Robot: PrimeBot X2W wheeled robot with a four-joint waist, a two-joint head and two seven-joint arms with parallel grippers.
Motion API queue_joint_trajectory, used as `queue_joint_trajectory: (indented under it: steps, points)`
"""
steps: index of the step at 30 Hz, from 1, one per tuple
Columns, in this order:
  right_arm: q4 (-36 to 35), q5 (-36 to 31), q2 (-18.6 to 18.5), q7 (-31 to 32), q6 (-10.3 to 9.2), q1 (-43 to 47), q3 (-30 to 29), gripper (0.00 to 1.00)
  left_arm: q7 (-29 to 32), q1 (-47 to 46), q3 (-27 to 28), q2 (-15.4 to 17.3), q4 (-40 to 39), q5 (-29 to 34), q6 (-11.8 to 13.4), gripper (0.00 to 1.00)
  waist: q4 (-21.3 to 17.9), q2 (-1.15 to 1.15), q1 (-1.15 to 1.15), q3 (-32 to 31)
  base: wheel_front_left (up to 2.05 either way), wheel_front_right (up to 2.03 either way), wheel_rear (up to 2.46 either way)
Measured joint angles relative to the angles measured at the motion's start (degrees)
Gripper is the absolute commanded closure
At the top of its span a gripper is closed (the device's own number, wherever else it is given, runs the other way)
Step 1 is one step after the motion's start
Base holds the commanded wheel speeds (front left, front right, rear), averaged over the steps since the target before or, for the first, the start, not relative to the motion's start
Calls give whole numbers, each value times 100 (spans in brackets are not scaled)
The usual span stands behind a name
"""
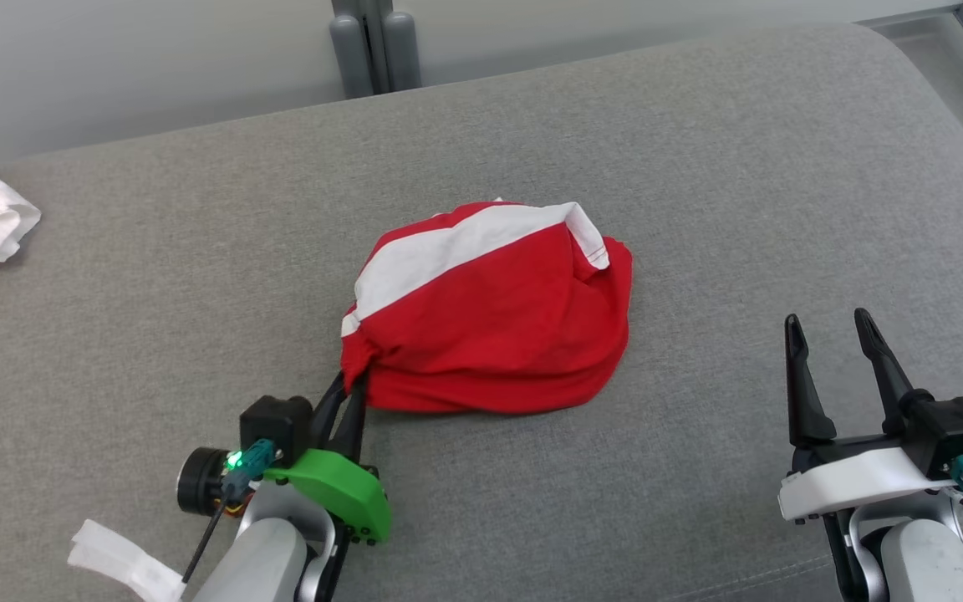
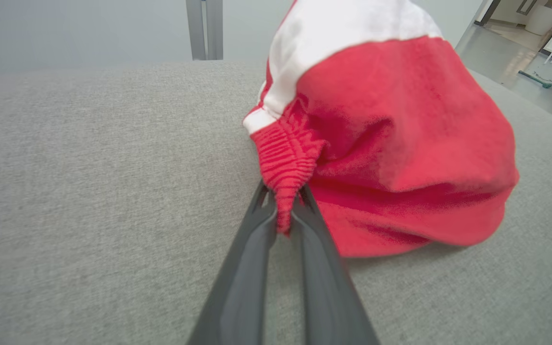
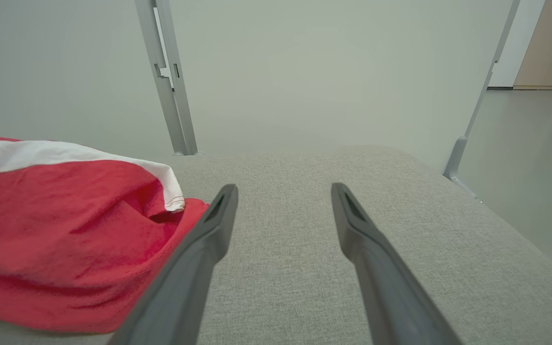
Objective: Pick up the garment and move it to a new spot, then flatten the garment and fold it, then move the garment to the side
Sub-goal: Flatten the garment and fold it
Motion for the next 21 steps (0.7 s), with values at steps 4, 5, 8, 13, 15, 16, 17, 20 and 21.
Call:
queue_joint_trajectory:
  steps: [4,5,8,13,15,16,17,20,21]
  points:
    - [25,0,0,0,0,14,4,0,-1,282,224,219,-261,83,71,100,181,-1,0,-104,0,0,0]
    - [38,0,-1,-1,0,17,11,0,-1,353,258,261,-249,88,85,100,220,0,0,-133,0,0,0]
    - [74,7,0,0,0,24,33,0,-1,536,319,325,-87,78,88,100,306,0,0,-220,0,0,0]
    - [91,7,0,0,0,68,51,0,-1,660,422,265,288,13,89,100,387,0,0,-329,0,0,0]
    - [97,5,0,0,0,89,54,0,-1,705,464,212,404,-2,88,100,405,-1,0,-363,0,0,0]
    - [97,4,-1,0,0,97,57,0,-1,728,486,199,452,-4,86,100,413,0,0,-378,0,0,0]
    - [101,2,-1,0,0,104,63,0,-1,742,509,189,481,-4,86,100,420,0,0,-389,0,0,0]
    - [121,-12,-1,0,0,118,102,0,-1,779,575,156,565,0,60,100,446,0,0,-430,0,0,0]
    - [125,-18,-1,0,0,122,118,0,-1,789,591,146,580,15,53,100,454,0,0,-441,0,0,0]
